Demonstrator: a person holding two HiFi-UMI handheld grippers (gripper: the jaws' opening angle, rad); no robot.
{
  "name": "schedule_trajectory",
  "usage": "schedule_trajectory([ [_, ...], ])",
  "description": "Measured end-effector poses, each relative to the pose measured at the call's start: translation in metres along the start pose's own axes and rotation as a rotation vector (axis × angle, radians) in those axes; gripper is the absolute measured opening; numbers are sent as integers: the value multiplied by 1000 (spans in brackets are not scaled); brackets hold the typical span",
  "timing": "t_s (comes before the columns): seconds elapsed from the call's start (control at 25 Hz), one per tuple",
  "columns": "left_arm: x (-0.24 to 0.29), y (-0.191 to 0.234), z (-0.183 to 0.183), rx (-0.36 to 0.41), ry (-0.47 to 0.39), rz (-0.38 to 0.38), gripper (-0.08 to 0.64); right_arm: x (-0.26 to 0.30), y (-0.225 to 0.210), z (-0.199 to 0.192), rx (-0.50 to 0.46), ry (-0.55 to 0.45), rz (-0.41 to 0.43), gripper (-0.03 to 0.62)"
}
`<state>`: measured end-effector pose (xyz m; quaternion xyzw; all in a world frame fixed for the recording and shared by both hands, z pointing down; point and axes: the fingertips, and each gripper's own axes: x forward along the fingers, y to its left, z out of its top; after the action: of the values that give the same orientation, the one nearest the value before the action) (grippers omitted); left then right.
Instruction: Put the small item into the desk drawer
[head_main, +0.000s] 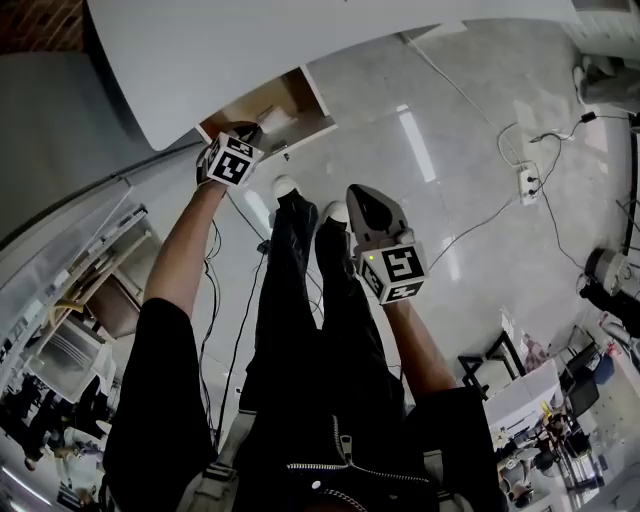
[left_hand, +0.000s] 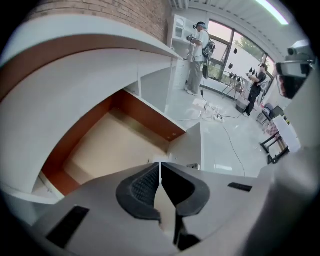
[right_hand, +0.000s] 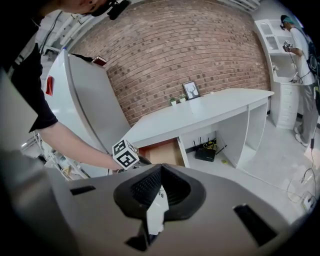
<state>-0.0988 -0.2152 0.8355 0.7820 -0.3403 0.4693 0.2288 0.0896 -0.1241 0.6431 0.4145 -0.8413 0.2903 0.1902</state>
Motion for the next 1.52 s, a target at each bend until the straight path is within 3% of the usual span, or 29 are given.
schedule_trajectory([
  [0.2,-39,-4,5,-95,-62,78,21,1,8,9,-72,5,26,5],
  [0.4,-84,-24,6,-76,-112,100,21,-5,23,25,-129,-7,55,5],
  [0.64,-156,-34,22,-156,-235,176,21,-21,43,63,-209,-58,98,5],
  [1.0,-268,-66,53,-172,-407,270,21,-55,67,121,-260,-157,138,3],
  [1.2,-325,-55,81,-142,-494,350,21,-74,70,151,-289,-234,144,3],
  [1.52,-387,-66,111,-197,-658,416,21,-102,74,192,-334,-309,164,3],
])
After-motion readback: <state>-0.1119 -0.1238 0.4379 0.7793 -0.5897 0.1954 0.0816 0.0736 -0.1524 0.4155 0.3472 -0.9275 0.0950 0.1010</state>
